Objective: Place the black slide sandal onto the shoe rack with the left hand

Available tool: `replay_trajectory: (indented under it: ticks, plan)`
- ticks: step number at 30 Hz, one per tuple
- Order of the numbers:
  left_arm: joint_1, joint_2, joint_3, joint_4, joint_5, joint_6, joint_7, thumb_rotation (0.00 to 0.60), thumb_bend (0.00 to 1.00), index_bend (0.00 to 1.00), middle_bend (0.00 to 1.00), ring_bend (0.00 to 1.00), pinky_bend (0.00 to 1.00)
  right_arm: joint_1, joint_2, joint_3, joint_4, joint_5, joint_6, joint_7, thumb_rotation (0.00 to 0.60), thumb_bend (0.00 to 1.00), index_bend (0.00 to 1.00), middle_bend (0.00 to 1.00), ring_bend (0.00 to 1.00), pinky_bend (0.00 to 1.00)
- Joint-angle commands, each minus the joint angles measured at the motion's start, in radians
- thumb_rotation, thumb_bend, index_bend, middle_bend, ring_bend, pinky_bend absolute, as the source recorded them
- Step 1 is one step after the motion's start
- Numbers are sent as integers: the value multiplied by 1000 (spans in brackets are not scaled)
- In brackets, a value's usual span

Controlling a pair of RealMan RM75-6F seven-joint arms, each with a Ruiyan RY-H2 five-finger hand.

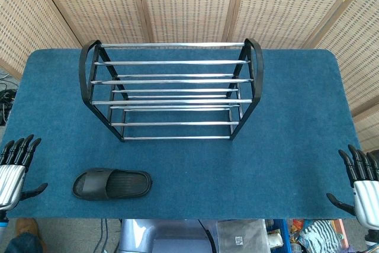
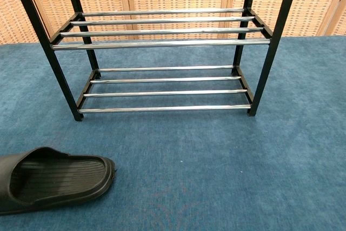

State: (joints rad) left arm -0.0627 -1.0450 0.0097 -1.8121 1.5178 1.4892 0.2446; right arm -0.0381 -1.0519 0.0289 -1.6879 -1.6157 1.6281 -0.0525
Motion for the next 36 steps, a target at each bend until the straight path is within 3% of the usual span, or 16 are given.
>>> replay_trajectory:
  ticks: [1,10,15,19,26,36]
  plan:
    - [0,-3,0,3,2,0,3,600,31,0,0,0,0,1,2,-1,-1,0,-2,5,600,0,0,0,0,0]
    - [-10,-16,13,0,28,-22,9,600,31,0,0,0,0,-4,14,-1,-4,-1,7,30,600,0,0,0,0,0]
    - [-73,-8,56,-68,87,-155,-35,600,31,0,0,0,0,-1,18,4,-6,12,-2,38,600,0,0,0,0,0]
    - [-151,-48,50,-120,87,-285,15,600,31,0,0,0,0,0,20,2,-9,11,-5,34,600,0,0,0,0,0]
    - [-283,-190,-1,-142,-25,-498,106,600,32,0,0,0,0,1,25,0,-11,17,-16,36,600,0,0,0,0,0]
    - [-362,-443,-54,-45,-265,-544,362,600,31,0,0,0,0,6,27,-1,-13,20,-27,37,600,0,0,0,0,0]
